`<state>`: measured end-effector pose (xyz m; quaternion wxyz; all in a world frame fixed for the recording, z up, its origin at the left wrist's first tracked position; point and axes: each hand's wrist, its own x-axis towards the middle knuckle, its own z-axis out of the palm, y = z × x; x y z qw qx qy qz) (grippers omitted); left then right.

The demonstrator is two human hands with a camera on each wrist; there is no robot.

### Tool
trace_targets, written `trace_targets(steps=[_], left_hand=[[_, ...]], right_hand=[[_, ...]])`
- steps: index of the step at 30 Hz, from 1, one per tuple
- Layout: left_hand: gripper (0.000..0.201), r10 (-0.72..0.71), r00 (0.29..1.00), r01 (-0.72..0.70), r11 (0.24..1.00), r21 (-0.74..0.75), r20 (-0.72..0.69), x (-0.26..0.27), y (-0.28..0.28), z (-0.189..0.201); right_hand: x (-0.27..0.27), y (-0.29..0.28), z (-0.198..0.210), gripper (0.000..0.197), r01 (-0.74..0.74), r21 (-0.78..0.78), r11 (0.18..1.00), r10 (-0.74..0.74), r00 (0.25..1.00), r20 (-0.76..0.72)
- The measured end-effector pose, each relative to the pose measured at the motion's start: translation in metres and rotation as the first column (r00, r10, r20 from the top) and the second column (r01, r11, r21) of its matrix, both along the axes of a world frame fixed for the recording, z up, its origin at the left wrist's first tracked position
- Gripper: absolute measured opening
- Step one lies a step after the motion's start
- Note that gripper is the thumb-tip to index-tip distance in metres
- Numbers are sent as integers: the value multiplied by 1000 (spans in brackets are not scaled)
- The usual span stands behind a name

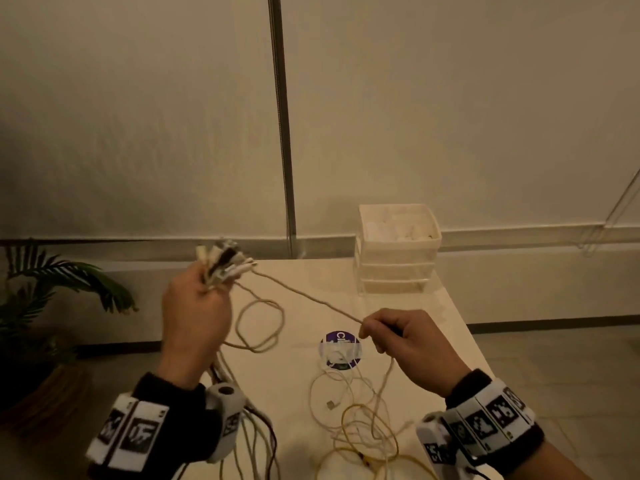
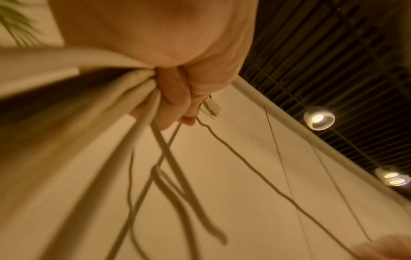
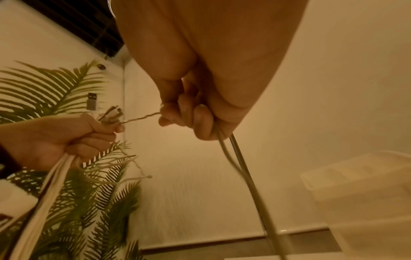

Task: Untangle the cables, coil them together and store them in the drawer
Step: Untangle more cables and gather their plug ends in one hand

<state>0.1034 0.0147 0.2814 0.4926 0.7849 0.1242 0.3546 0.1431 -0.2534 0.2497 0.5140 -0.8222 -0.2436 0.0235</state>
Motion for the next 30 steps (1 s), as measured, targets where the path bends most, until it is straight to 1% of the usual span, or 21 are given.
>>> trace_targets(steps=[2,5,6,7,8,9,11,13,14,15,17,19,22,25,27,29,30], left_hand=[[17,38,999,-37,999,17,-26,-3,8,2],[15,9,998,-6,998,62,-56,-9,-3,3],[19,-10,999,12,998,62,-38,-11,-7,3],[30,-35,999,36,998,55,-12,-13,-12,3],[38,-71,997,70,996,54,13,-14,-14,2],[40,-109,994,107,992,71,26,-16,-18,2],[35,-219,976,216,969,118,13,-21,-29,3],[35,-358,933,358,922,146,-29,-24,-45,4],[39,-409,911,412,894,176,-56,-24,-53,3],[43,-445,891,453,867,206,-85,-23,-60,0],[42,-486,863,504,829,241,-135,-22,-71,-5],[35,-469,873,488,839,240,-134,-21,-75,-9],[34,-402,908,417,890,186,-115,-20,-67,-7],[26,-291,955,292,956,19,-60,-17,-39,-8],[21,-243,969,241,970,-42,-49,-15,-20,-12],[24,-190,980,185,980,-78,-61,-17,-8,-13],[25,-162,985,153,978,-140,-54,-18,-5,-11]], right_hand=[[0,-2,-5,25,7,-6,1000,-7,1000,-4],[2,2,-4,25,26,-12,1000,-26,999,20],[2,3,-3,26,33,-11,999,-32,999,23],[2,3,-1,26,34,-9,999,-34,999,21],[1,4,-1,26,36,-6,999,-36,999,13],[0,5,1,26,38,3,999,-38,999,11],[-4,8,6,25,43,31,999,-44,999,24],[-8,13,14,24,38,61,997,-41,998,40],[-11,16,19,24,28,70,997,-31,998,47],[-13,18,25,23,14,77,997,-18,998,57],[-17,21,34,22,-11,85,996,3,996,88],[-21,22,40,21,-25,67,997,19,995,95],[-24,17,39,21,-46,37,998,44,998,52],[-26,4,31,23,-30,35,999,30,1000,-9],[-29,-3,26,23,-23,29,999,24,999,-36],[-31,-6,24,23,-29,24,999,30,998,-47],[-32,-6,24,24,-25,32,999,27,998,-56]])
